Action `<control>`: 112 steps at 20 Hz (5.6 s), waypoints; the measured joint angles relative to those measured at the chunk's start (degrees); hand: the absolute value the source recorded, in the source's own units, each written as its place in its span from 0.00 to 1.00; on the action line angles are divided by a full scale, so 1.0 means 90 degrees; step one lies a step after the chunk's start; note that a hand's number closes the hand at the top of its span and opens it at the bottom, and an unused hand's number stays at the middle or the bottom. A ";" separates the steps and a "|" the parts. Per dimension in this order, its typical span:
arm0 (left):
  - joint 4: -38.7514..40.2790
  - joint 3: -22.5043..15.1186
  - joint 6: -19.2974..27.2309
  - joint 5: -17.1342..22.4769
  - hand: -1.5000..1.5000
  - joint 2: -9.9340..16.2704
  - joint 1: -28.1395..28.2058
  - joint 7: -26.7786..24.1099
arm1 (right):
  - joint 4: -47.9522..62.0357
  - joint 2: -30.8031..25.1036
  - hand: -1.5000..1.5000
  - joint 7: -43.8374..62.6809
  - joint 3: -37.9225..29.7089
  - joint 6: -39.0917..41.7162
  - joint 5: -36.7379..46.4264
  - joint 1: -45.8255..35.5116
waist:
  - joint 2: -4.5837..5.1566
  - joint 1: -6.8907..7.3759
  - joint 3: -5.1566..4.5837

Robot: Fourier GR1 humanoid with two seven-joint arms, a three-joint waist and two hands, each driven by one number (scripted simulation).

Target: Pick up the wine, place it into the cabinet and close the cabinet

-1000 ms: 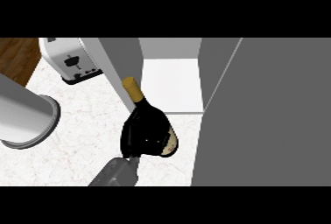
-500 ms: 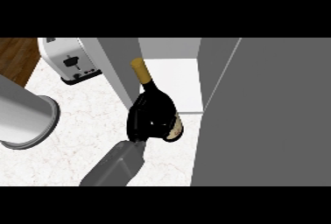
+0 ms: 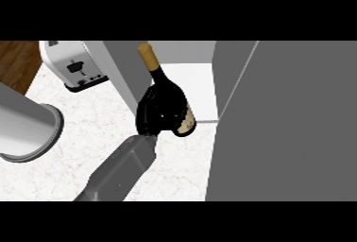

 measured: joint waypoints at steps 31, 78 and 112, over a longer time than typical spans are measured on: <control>0.2179 0.0399 0.0075 0.0752 1.00 0.0005 -0.2183 0.0629 | 0.0342 0.0136 0.00 -0.0543 0.0358 0.0257 0.0069 0.0047 | 0.0138 -0.0476 -0.0006; 0.1391 -0.1961 0.1660 0.2565 0.00 0.0006 -0.2386 -0.0450 | 0.0612 0.0243 0.00 -0.0722 0.0547 0.0280 0.0142 -0.0102 | 0.0152 -0.0608 -0.0001; -0.0837 -0.2652 0.1652 0.1773 0.00 0.0138 -0.0694 -0.1199 | 0.0132 0.0134 0.00 -0.0361 0.0455 -0.0008 0.0280 0.0290 | -0.0024 0.0082 0.0004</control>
